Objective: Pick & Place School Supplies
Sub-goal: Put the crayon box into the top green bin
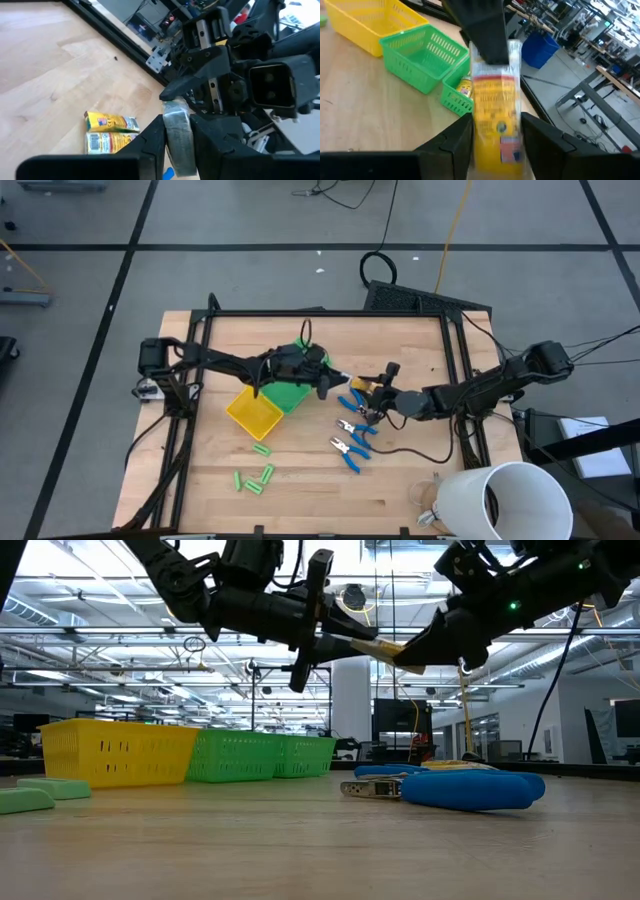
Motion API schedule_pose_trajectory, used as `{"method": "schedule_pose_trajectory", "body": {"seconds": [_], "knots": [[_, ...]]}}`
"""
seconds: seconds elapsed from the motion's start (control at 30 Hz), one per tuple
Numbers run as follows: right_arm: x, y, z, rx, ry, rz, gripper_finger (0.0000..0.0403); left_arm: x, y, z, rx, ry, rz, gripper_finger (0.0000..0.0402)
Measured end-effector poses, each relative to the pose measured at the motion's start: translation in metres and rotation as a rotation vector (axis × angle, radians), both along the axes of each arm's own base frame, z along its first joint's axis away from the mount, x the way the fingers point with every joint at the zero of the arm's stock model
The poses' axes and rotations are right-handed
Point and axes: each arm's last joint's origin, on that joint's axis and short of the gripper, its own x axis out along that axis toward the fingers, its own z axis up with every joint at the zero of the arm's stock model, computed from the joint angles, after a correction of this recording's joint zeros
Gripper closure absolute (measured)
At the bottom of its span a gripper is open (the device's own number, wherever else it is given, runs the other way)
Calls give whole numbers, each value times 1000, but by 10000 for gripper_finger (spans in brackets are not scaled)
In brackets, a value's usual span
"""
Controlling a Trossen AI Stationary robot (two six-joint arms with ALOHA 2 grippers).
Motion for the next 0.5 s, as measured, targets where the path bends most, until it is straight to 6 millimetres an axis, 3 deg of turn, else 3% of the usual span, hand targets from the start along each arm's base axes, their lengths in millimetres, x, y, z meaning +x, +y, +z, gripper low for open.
{"method": "schedule_pose_trajectory", "body": {"seconds": [0.3, 0.5], "knots": [[-23, 3, 20, 14, -31, -69, 205, -18, 27, 18, -23, 28, -68, 337], [-41, 2, 29, 37, -12, -63, 197, -47, 49, 33, -73, 132, -168, 350]]}}
